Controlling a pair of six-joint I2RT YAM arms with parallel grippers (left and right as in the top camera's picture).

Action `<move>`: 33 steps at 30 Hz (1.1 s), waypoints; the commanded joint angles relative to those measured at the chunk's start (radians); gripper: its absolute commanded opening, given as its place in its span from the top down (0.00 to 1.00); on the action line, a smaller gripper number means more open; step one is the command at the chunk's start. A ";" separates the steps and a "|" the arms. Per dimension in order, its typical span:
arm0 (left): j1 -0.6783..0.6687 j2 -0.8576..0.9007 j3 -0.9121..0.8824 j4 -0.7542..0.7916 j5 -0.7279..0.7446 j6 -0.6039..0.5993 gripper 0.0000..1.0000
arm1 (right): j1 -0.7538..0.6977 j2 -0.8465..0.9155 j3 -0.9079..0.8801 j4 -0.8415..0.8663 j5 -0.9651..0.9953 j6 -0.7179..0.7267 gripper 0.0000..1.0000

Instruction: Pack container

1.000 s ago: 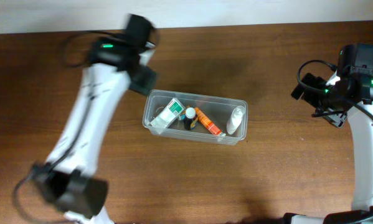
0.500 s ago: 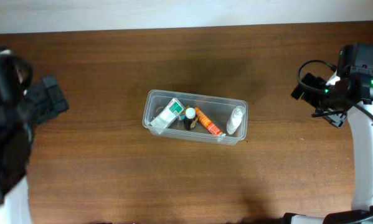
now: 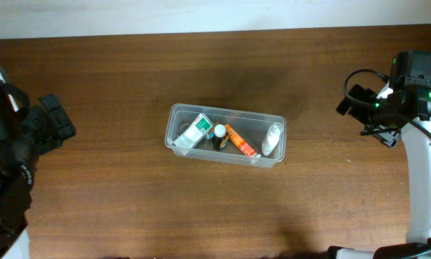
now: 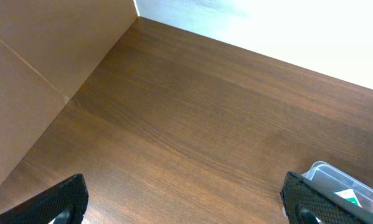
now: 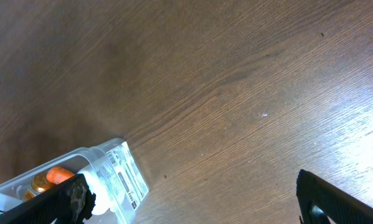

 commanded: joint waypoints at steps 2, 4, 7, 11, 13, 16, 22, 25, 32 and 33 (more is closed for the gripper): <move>0.005 -0.012 0.007 -0.001 -0.003 -0.010 0.00 | -0.004 -0.020 0.013 -0.001 -0.005 0.008 0.02; 0.005 -0.012 0.007 -0.002 -0.003 -0.010 0.00 | -0.004 -0.020 0.013 -0.001 -0.005 0.008 0.02; 0.005 -0.012 0.007 -0.002 -0.003 -0.010 0.00 | -0.004 -0.020 0.013 -0.013 0.017 -0.008 0.02; 0.005 -0.012 0.007 -0.002 -0.003 -0.010 0.00 | -0.003 -0.031 0.011 -0.040 0.040 -0.060 0.01; 0.005 -0.012 0.007 -0.002 -0.003 -0.010 0.00 | 0.015 -0.082 0.011 0.003 0.040 -0.153 0.02; 0.005 -0.012 0.007 -0.002 -0.003 -0.010 0.00 | 0.083 -0.180 0.007 0.104 0.040 -0.357 0.01; 0.005 -0.012 0.007 -0.002 -0.003 -0.010 0.00 | 0.224 -0.412 -0.095 0.214 0.041 -0.697 0.02; 0.005 -0.012 0.007 -0.001 -0.003 -0.010 0.00 | 0.226 -0.531 -0.203 0.236 0.039 -0.701 0.02; 0.005 -0.012 0.007 -0.002 -0.003 -0.010 0.00 | 0.226 -0.868 -0.595 0.375 0.028 -0.692 0.02; 0.005 -0.012 0.007 -0.002 -0.003 -0.010 0.00 | 0.226 -0.914 -0.648 0.384 0.028 -0.692 0.01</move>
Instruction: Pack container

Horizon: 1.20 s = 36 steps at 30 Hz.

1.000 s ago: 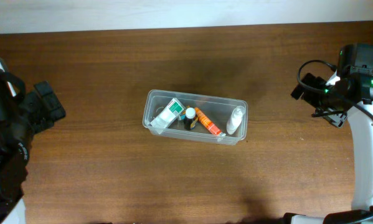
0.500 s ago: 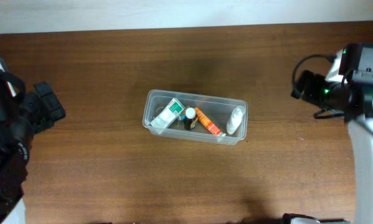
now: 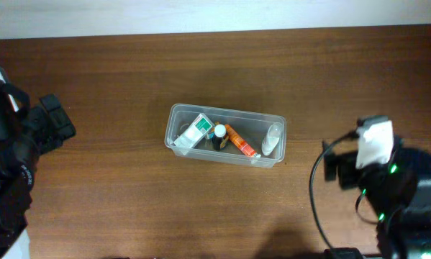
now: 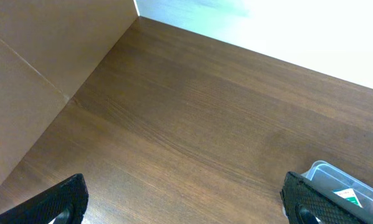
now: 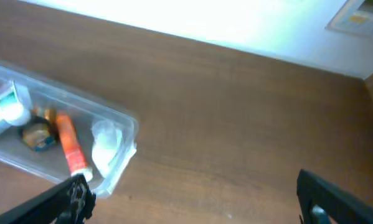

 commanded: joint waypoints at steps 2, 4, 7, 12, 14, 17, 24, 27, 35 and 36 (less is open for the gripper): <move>0.005 -0.011 0.008 0.000 -0.003 -0.010 0.00 | 0.004 -0.200 -0.237 0.043 -0.002 -0.024 0.02; 0.005 -0.011 0.008 0.000 -0.003 -0.010 0.00 | 0.004 -0.277 -0.326 0.070 -0.002 -0.014 0.02; 0.005 -0.011 0.008 0.000 -0.003 -0.010 0.00 | 0.004 -0.400 -0.459 0.107 -0.001 0.023 0.02; 0.005 -0.011 0.008 0.000 -0.003 -0.010 0.00 | 0.004 -0.565 -0.605 0.142 -0.002 0.064 0.02; 0.005 -0.011 0.008 0.000 -0.003 -0.010 0.00 | 0.004 -0.612 -0.639 0.143 -0.002 0.079 0.02; 0.005 -0.011 0.008 0.000 -0.003 -0.010 0.00 | 0.004 -0.653 -0.672 0.143 -0.002 0.089 0.02; 0.005 -0.011 0.008 0.000 -0.003 -0.010 0.00 | 0.004 -0.677 -0.761 0.147 -0.007 0.089 0.02; 0.005 -0.011 0.008 0.000 -0.003 -0.010 0.00 | 0.004 -0.677 -0.795 0.148 -0.034 0.089 0.02; 0.005 -0.011 0.008 0.000 -0.003 -0.010 0.00 | 0.004 -0.674 -0.813 0.161 -0.095 0.089 0.02; 0.005 -0.011 0.008 0.000 -0.003 -0.010 0.00 | 0.004 -0.674 -0.813 0.161 -0.095 0.089 0.01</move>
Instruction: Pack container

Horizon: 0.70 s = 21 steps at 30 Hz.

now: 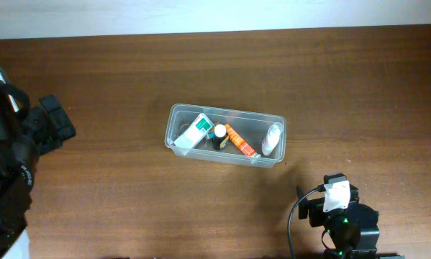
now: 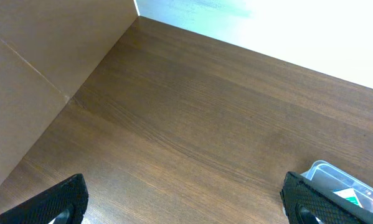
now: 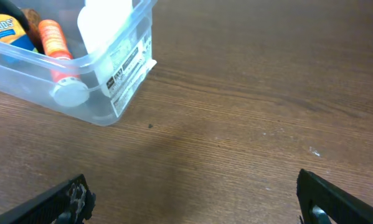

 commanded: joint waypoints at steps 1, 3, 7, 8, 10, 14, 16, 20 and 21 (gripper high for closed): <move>0.005 -0.011 0.008 0.002 -0.003 -0.010 0.00 | 0.004 -0.008 -0.005 0.003 -0.030 0.005 0.02; 0.005 -0.011 0.008 0.002 -0.003 -0.010 0.00 | 0.004 -0.008 -0.005 0.003 -0.030 0.005 0.02; 0.005 -0.011 0.008 0.002 -0.003 -0.010 0.00 | 0.004 -0.008 -0.005 0.003 -0.030 0.005 0.02; 0.005 -0.011 0.008 0.002 -0.003 -0.010 0.00 | 0.004 -0.008 -0.005 0.003 -0.030 0.005 0.02; 0.005 -0.011 0.008 0.002 -0.003 -0.010 0.00 | 0.004 -0.008 -0.005 0.003 -0.030 0.005 0.02; -0.014 -0.014 0.004 -0.006 0.000 -0.010 0.00 | 0.004 -0.008 -0.005 0.003 -0.030 0.005 0.02; -0.014 -0.014 0.004 -0.020 0.000 -0.010 0.00 | 0.004 -0.008 -0.005 0.003 -0.030 0.005 0.02; -0.014 -0.011 0.004 -0.046 0.000 -0.010 0.00 | 0.004 -0.008 -0.005 0.003 -0.030 0.005 0.02; -0.014 -0.011 0.004 -0.049 0.000 -0.010 0.00 | 0.004 -0.008 -0.005 0.003 -0.030 0.005 0.02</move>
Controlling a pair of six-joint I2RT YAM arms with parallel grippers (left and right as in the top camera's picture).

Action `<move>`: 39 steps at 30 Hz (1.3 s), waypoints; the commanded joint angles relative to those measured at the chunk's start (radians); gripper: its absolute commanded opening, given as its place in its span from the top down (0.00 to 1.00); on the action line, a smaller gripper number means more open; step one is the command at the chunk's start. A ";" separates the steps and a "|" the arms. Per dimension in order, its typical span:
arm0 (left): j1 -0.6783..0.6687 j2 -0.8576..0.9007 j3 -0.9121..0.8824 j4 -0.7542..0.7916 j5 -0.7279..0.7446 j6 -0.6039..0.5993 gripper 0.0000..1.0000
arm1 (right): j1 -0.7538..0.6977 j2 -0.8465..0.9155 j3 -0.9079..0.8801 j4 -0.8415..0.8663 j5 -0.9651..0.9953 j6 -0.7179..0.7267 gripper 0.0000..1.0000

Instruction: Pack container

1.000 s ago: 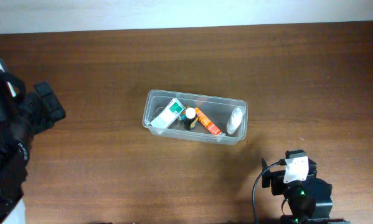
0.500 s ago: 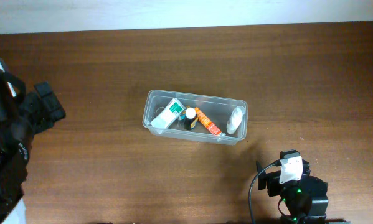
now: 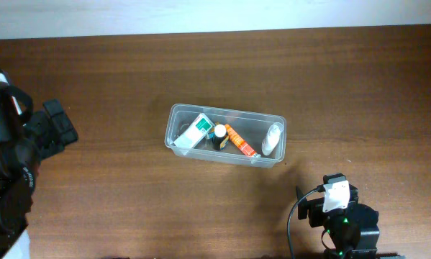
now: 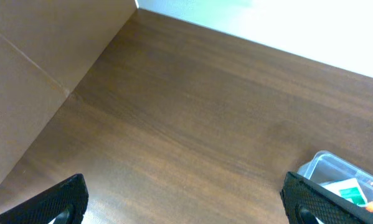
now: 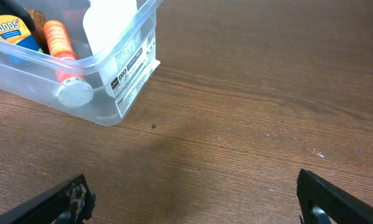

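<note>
A clear plastic container (image 3: 179, 115) lies mid-table, holding a white and green tube (image 3: 194, 130), a small dark bottle (image 3: 219, 137), an orange tube (image 3: 239, 140) and a white bottle (image 3: 272, 138). Its right end shows in the right wrist view as the container (image 5: 121, 93). My left gripper (image 4: 186, 205) is open at the table's left edge, far from it. My right gripper (image 5: 195, 202) is open, low near the front edge, right of the container, with bare wood between its fingers.
The brown wooden table (image 3: 129, 201) runs to a white wall at the back. A brown panel (image 4: 24, 74) stands to the left in the left wrist view. The right arm's base (image 3: 341, 223) sits at the front right edge.
The left wrist view has shifted slightly, showing a little more of the container. The right gripper has hardly moved. Nothing in the container has changed.
My right arm stood high at the far right edge, open. Then it was lower, right of the container. Then it was folded down at the front right edge, where it remains. The left arm stayed at the left edge, and the container's contents stayed the same.
</note>
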 commanded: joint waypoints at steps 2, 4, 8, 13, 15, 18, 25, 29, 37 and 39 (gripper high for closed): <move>-0.005 -0.010 0.004 -0.012 0.000 -0.010 0.00 | 0.004 -0.008 -0.005 0.003 -0.020 0.005 0.02; -0.005 -0.010 0.004 -0.015 -0.002 -0.009 0.00 | 0.004 -0.008 -0.005 0.003 -0.020 0.005 0.01; -0.001 -0.028 -0.016 -0.006 -0.014 -0.009 0.00 | 0.004 -0.008 -0.005 0.003 -0.020 0.005 0.02; -0.001 -0.140 -0.250 0.207 0.019 -0.001 0.00 | 0.004 -0.008 -0.005 0.003 -0.020 0.005 0.02; -0.001 -0.204 -0.413 0.327 0.057 -0.001 0.00 | 0.004 -0.008 -0.005 0.003 -0.020 0.005 0.02; -0.001 -0.376 -0.814 0.636 0.134 -0.002 0.00 | 0.004 -0.008 -0.005 0.003 -0.020 0.005 0.02; -0.001 -0.653 -1.287 0.876 0.174 -0.002 0.00 | 0.004 -0.008 -0.005 0.003 -0.020 0.005 0.02; -0.002 -0.819 -1.471 0.894 0.240 -0.002 0.00 | 0.004 -0.008 -0.005 0.003 -0.020 0.005 0.02; -0.037 -1.136 -1.728 0.894 0.266 -0.002 0.00 | 0.004 -0.008 -0.005 0.003 -0.020 0.005 0.02; -0.049 -1.208 -1.778 0.894 0.270 -0.002 0.00 | 0.004 -0.008 -0.005 0.003 -0.020 0.005 0.02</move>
